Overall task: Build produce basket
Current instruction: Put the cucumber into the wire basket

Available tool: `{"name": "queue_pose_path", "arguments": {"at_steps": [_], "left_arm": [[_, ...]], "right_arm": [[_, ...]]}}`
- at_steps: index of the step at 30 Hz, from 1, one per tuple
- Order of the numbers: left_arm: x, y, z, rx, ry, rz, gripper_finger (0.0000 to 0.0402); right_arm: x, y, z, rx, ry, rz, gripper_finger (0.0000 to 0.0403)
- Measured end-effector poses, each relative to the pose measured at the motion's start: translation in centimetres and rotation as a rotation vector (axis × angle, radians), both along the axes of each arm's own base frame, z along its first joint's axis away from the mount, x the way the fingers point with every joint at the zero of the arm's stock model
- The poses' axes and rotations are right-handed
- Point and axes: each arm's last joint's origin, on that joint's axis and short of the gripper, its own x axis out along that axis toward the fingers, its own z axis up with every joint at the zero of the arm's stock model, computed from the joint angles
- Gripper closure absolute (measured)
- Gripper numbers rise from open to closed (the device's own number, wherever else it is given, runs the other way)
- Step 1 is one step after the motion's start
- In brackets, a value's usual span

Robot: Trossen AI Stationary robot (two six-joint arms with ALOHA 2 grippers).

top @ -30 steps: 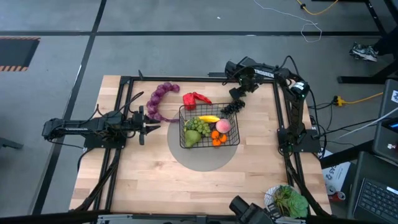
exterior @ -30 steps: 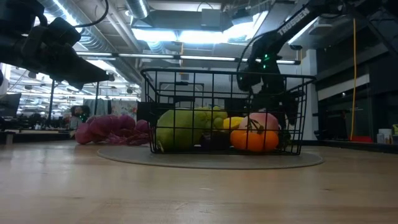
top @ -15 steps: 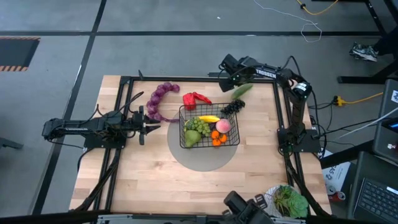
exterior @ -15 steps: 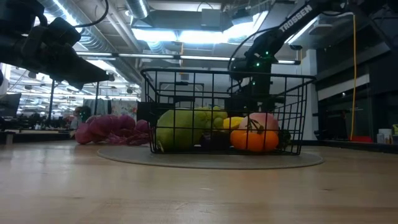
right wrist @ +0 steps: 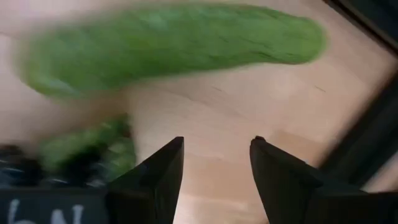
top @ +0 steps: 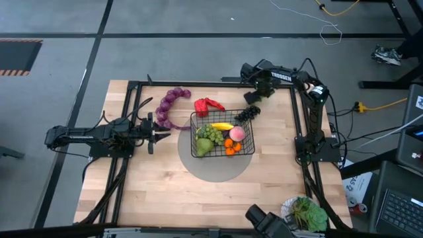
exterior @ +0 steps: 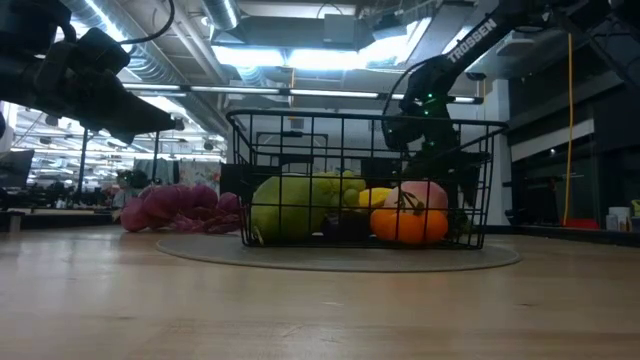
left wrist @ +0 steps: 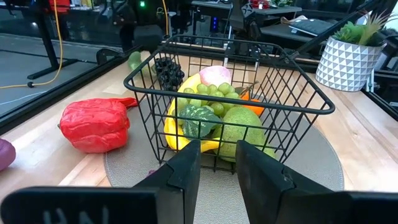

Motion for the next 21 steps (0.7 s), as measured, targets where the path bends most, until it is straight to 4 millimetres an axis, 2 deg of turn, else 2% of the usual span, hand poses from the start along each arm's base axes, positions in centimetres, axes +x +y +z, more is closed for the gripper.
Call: {"name": "queue_pose_path", "arguments": {"at_steps": [3, 8, 15, 21], "left_arm": [[0.0, 0.0, 0.0, 0.000, 0.000, 0.000, 0.0305], [0.0, 0.0, 0.0, 0.000, 0.000, 0.000, 0.0305], [0.0, 0.0, 0.0, 0.000, 0.000, 0.000, 0.0305], [0.0, 0.0, 0.0, 0.000, 0.000, 0.000, 0.0305]], "right_arm": [[-0.2, 0.4, 0.1, 0.001, 0.065, -0.002, 0.0219], [0.5, 0.8, 0.3, -0.051, 0.063, 0.054, 0.0219], [2.2, -1.0, 0.2, -0.190, -0.142, 0.117, 0.0219], [1.1, -1.3, 0.2, -0.108, -0.110, 0.177, 0.0219]]}}
